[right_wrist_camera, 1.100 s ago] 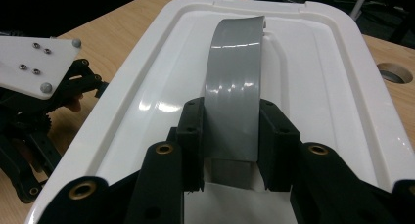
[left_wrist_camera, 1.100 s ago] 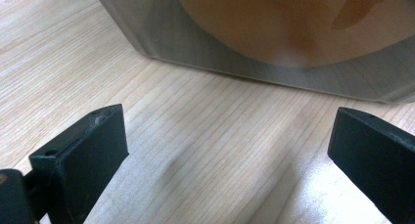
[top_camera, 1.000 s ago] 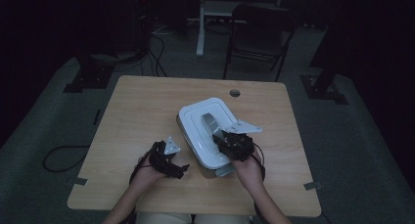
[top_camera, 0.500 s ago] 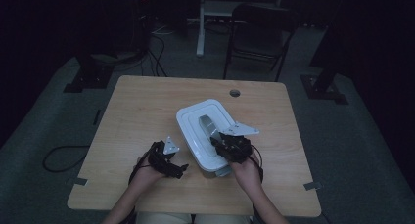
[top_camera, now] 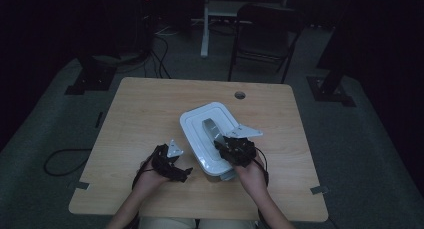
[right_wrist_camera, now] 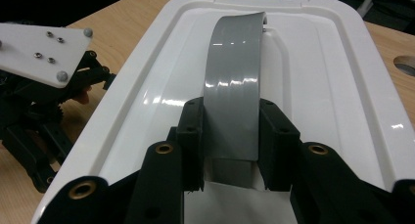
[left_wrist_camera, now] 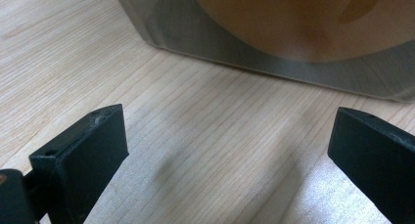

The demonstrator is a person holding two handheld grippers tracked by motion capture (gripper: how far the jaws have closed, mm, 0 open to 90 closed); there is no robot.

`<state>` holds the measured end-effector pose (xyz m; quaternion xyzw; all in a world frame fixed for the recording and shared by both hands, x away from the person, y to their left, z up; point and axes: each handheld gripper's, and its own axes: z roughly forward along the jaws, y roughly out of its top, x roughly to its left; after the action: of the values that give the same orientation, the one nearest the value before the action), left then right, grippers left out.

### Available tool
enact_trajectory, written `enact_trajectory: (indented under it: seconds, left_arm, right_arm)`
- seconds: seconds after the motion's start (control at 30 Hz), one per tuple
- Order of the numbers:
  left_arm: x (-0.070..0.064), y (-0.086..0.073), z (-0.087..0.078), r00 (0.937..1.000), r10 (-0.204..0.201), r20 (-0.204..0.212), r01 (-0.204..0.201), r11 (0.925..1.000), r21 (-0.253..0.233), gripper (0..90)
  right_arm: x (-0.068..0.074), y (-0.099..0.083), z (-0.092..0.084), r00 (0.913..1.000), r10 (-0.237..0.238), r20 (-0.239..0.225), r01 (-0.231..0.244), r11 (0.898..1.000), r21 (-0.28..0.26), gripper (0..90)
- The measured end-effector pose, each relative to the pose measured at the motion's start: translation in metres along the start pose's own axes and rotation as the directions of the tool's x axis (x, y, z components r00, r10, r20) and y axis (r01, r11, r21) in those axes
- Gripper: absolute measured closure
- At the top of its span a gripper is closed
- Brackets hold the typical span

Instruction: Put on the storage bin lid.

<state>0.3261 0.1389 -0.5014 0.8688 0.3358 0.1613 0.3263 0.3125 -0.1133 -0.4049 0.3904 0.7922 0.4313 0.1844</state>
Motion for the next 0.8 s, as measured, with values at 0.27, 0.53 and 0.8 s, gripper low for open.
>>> enact_trajectory:
  seconds: [0.27, 0.53, 0.8]
  left_arm:
    - [0.004, 0.001, -0.001, 0.9998, -0.018, 0.004, 0.018, 0.9998, -0.008, 1.8]
    - [0.005, 0.003, 0.000, 0.9997, -0.023, 0.002, 0.023, 0.9997, -0.006, 1.9]
    - [0.007, 0.007, 0.001, 0.9996, -0.029, 0.000, 0.029, 0.9995, -0.014, 1.9]
  right_arm:
    - [-0.013, -0.002, -0.010, 0.9985, 0.037, -0.041, -0.039, 0.998, -0.055, 33.9]
    - [-0.038, -0.002, -0.028, 0.9981, 0.058, 0.024, -0.054, 0.991, -0.122, 11.9]
    - [-0.072, -0.009, -0.037, 0.9883, 0.097, 0.118, -0.076, 0.983, -0.168, 11.9]
